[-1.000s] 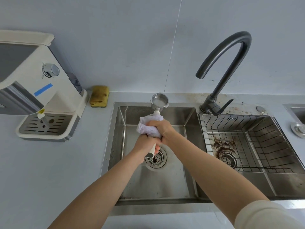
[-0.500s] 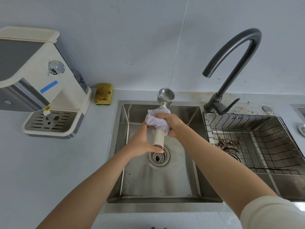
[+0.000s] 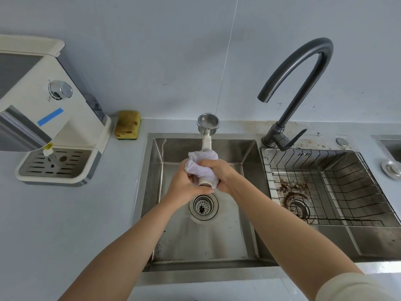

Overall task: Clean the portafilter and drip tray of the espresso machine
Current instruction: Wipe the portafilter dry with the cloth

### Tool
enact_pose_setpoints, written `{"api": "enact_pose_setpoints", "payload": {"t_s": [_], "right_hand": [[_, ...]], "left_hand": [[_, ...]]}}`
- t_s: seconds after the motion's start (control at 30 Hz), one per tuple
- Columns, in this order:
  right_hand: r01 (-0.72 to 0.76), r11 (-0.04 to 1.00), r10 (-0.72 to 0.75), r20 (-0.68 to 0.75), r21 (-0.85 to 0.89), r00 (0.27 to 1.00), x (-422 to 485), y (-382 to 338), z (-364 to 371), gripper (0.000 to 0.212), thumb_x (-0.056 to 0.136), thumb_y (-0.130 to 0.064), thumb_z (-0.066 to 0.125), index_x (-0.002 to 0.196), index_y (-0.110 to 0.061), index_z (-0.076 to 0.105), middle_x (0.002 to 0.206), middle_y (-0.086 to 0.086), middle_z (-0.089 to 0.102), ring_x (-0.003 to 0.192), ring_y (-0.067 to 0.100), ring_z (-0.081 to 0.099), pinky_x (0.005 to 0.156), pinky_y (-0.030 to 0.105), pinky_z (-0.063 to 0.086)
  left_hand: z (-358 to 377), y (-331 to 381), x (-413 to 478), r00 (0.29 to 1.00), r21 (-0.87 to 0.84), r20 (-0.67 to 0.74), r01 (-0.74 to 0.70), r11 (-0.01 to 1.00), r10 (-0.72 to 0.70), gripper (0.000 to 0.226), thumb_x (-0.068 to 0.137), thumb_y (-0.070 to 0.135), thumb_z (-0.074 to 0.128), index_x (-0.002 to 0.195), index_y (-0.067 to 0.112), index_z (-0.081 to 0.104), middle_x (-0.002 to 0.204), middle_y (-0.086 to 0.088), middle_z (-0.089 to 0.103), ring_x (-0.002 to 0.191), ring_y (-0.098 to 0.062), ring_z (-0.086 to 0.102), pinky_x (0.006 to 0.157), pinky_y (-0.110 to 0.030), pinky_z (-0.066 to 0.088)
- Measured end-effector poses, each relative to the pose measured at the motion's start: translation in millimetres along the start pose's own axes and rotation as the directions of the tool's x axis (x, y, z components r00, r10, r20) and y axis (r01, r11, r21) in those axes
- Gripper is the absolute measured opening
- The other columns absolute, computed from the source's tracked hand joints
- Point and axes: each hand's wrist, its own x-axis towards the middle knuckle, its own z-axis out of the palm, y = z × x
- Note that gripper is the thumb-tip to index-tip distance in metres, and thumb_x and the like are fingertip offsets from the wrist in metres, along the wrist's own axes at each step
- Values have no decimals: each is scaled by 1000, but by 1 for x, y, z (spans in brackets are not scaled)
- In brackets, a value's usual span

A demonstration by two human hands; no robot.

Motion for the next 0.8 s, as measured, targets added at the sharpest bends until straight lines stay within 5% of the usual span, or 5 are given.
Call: {"api": "enact_pose_setpoints", "payload": {"t_s": [0.3,0.4,0.53,0.63,0.8], "right_hand": [[-72,997,73,-121,13,990,-2,20,-2,10,85,-12,58,92,-6,55,73,7,58,61,18,59,47,24,48],[-62,998,58,-150,-21,987,-3,23,-2,19,84,-12,59,99,-1,58,83,12,62,75,22,64,59,30,54],[-50,995,30,-226,-83,974,-1,30,3,27,81,-10,62,106,0,62,92,17,66,91,28,65,83,39,55],[-40,996,29,-136,-82,990,-3,34,4,22,76,-7,65,98,-6,64,75,7,66,73,19,66,67,31,56],[0,999,-1,-19,-48,1000,-3,39,8,37,68,-9,67,105,-9,62,82,4,66,73,15,64,66,28,54]], "left_hand": [[7,-12,3,989,218,-147,17,976,16,45,58,19,82,94,9,55,72,4,62,73,-14,64,61,-24,50],[8,-17,1,991,235,-134,45,971,-14,43,62,20,82,94,12,55,73,8,63,71,-7,64,55,-14,48],[-6,-3,6,969,302,213,55,952,-124,22,76,14,71,79,28,54,68,11,59,71,-3,62,62,-8,46],[-37,-5,7,819,135,522,197,971,-239,56,71,9,73,120,27,50,108,4,63,107,-11,59,90,-26,49],[-55,-3,20,885,-250,255,448,858,-388,24,92,7,45,110,12,60,99,-8,64,83,-20,61,65,-28,53]]}}
